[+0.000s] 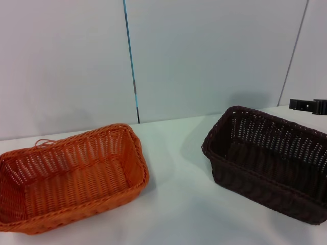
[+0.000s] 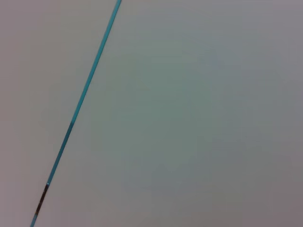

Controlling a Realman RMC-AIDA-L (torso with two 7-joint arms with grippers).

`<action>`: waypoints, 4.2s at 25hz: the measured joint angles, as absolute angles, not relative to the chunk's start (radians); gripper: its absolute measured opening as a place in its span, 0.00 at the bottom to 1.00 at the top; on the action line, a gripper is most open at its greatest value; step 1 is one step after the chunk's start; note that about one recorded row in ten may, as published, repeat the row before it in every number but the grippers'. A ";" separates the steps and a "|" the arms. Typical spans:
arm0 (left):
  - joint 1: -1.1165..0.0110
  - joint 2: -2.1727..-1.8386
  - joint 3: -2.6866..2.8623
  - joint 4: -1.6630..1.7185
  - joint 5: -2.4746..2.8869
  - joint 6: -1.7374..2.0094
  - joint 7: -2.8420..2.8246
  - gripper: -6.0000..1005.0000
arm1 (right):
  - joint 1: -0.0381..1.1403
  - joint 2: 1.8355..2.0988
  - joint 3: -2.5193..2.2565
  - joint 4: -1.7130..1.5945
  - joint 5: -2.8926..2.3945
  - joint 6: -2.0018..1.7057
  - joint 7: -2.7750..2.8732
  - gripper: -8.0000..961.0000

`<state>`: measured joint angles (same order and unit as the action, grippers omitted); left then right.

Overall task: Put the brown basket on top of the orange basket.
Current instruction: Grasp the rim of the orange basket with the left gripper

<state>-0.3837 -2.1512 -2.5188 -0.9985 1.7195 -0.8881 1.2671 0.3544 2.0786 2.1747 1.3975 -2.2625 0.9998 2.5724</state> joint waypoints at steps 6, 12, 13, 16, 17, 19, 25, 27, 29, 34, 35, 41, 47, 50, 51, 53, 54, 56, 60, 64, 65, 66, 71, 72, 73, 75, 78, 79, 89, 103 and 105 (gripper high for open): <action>-0.384 -2.150 -2.513 -0.999 1.721 -0.888 1.265 0.80 | 0.354 2.078 2.176 1.397 -2.263 1.000 2.572 0.83; -0.385 -2.149 -2.514 -0.999 1.727 -0.888 1.262 0.80 | 0.355 2.077 2.175 1.397 -2.263 1.000 2.572 0.83; -0.385 -2.149 -2.514 -0.999 1.727 -0.888 1.262 0.80 | 0.356 2.077 2.175 1.397 -2.263 1.000 2.572 0.83; -0.385 -2.148 -2.515 -0.999 1.727 -0.888 1.262 0.80 | 0.357 2.077 2.175 1.398 -2.263 1.000 2.572 0.83; -0.385 -2.148 -2.515 -0.999 1.727 -0.888 1.262 0.80 | 0.357 2.077 2.175 1.398 -2.263 1.000 2.572 0.83; -0.385 -2.148 -2.516 -0.999 1.727 -0.888 1.261 0.80 | 0.357 2.077 2.175 1.397 -2.263 1.000 2.572 0.83; -0.386 -2.137 -2.511 -0.997 1.737 -0.887 1.219 0.80 | 0.357 2.077 2.176 1.390 -2.263 0.997 2.572 0.83; -0.386 -2.128 -2.509 -0.998 1.762 -0.887 1.193 0.80 | 0.358 2.076 2.175 1.385 -2.263 0.995 2.572 0.83; -0.389 -2.119 -2.509 -1.006 1.806 -0.891 1.153 0.80 | 0.358 2.075 2.175 1.383 -2.263 0.994 2.572 0.83; -0.394 -2.112 -2.494 -1.034 1.890 -0.898 1.088 0.80 | 0.360 2.075 2.174 1.377 -2.263 0.990 2.570 0.83; -0.396 -2.111 -2.493 -1.039 1.909 -0.898 1.075 0.80 | 0.361 2.075 2.174 1.375 -2.263 0.990 2.570 0.83; -0.410 -2.099 -2.483 -1.102 2.024 -0.924 0.975 0.80 | 0.368 2.075 2.173 1.369 -2.263 0.989 2.562 0.83; -0.423 -2.090 -2.467 -1.166 2.147 -0.956 0.874 0.80 | 0.370 2.075 2.176 1.368 -2.263 0.989 2.560 0.83; -0.432 -2.084 -2.466 -1.183 2.193 -0.975 0.836 0.80 | 0.370 2.075 2.177 1.368 -2.263 0.989 2.560 0.83; -0.436 -2.082 -2.466 -1.187 2.212 -0.983 0.820 0.80 | 0.370 2.075 2.178 1.368 -2.263 0.989 2.560 0.83; -0.447 -2.073 -2.466 -1.193 2.250 -0.997 0.790 0.80 | 0.370 2.075 2.178 1.367 -2.263 0.989 2.560 0.83; -0.452 -2.070 -2.466 -1.195 2.270 -1.004 0.776 0.80 | 0.370 2.075 2.178 1.367 -2.263 0.989 2.560 0.83; -0.463 -2.065 -2.466 -1.199 2.303 -1.017 0.757 0.80 | 0.371 2.075 2.178 1.367 -2.263 0.989 2.560 0.83; -0.479 -2.057 -2.466 -1.205 2.350 -1.039 0.726 0.80 | 0.373 2.075 2.177 1.367 -2.263 0.989 2.560 0.83; -0.514 -2.040 -2.467 -1.211 2.448 -1.094 0.678 0.80 | 0.375 2.075 2.176 1.365 -2.263 0.990 2.560 0.83; -0.520 -2.037 -2.467 -1.211 2.467 -1.104 0.666 0.80 | 0.377 2.075 2.175 1.364 -2.263 0.991 2.560 0.83; -0.528 -2.035 -2.467 -1.211 2.489 -1.114 0.651 0.80 | 0.377 2.075 2.176 1.364 -2.263 0.992 2.560 0.83; -0.538 -2.027 -2.468 -1.202 2.537 -1.130 0.591 0.80 | 0.379 2.075 2.176 1.362 -2.263 0.993 2.560 0.83; -0.537 -2.027 -2.469 -1.199 2.539 -1.130 0.586 0.80 | 0.380 2.075 2.176 1.361 -2.263 0.993 2.560 0.83; -0.536 -2.026 -2.471 -1.193 2.539 -1.131 0.581 0.80 | 0.380 2.075 2.176 1.361 -2.263 0.992 2.560 0.83; -0.532 -2.025 -2.475 -1.179 2.540 -1.132 0.578 0.80 | 0.381 2.074 2.177 1.360 -2.263 0.992 2.560 0.83; -0.529 -2.024 -2.476 -1.156 2.541 -1.133 0.577 0.80 | 0.382 2.073 2.177 1.359 -2.263 0.991 2.560 0.83; -0.528 -2.024 -2.475 -1.149 2.541 -1.133 0.577 0.80 | 0.383 2.073 2.178 1.359 -2.264 0.990 2.560 0.83; -0.529 -2.027 -2.467 -1.049 2.567 -1.085 0.589 0.79 | 0.385 2.072 2.180 1.344 -2.269 0.984 2.549 0.83; -0.531 -2.038 -2.465 -0.988 2.589 -1.017 0.622 0.79 | 0.382 2.072 2.181 1.329 -2.267 0.982 2.544 0.83; -0.533 -2.039 -2.465 -0.984 2.592 -1.015 0.623 0.79 | 0.383 2.073 2.181 1.326 -2.267 0.982 2.543 0.83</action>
